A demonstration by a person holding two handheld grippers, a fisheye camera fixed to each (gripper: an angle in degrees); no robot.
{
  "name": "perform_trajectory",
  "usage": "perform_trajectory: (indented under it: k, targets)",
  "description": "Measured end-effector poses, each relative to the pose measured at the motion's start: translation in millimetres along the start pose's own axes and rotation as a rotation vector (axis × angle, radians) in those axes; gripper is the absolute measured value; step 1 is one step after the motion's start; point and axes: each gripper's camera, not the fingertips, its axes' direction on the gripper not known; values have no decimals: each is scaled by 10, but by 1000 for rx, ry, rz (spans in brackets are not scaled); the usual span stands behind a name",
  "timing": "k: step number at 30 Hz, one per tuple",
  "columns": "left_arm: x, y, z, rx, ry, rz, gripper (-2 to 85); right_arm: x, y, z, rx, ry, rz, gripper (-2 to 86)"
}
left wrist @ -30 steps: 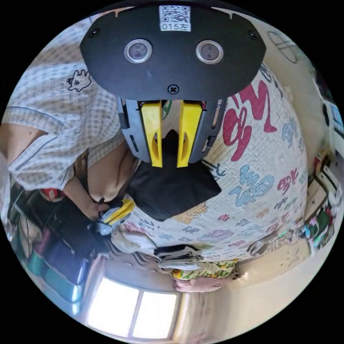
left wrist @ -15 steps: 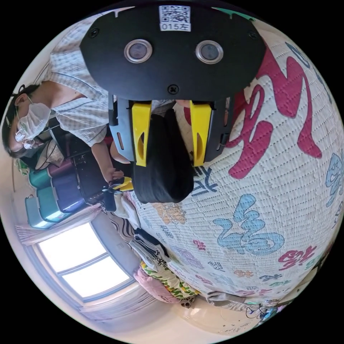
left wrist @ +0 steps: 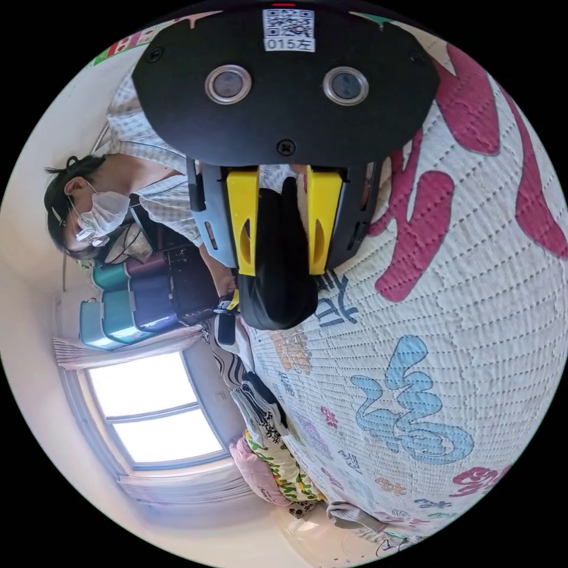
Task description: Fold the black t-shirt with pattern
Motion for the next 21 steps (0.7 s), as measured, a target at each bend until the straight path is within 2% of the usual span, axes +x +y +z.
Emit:
perform_trajectory:
  k: [3,10,16,21]
  targets:
    - [-117,-121,-10,-9,126,-18,73,-123,36,-174,35,28,-24,55]
    - [172,-830,140,-27,172,108,61,-739,42,-972,160,149,-116,45]
    - [875,-2275,630,-22,216,308,59,-1503,-266,-2128,304,465,-127,44]
    - [1343,-3770,1191,23,286,389,58,-1793,-778,-3048,469,707,0,47]
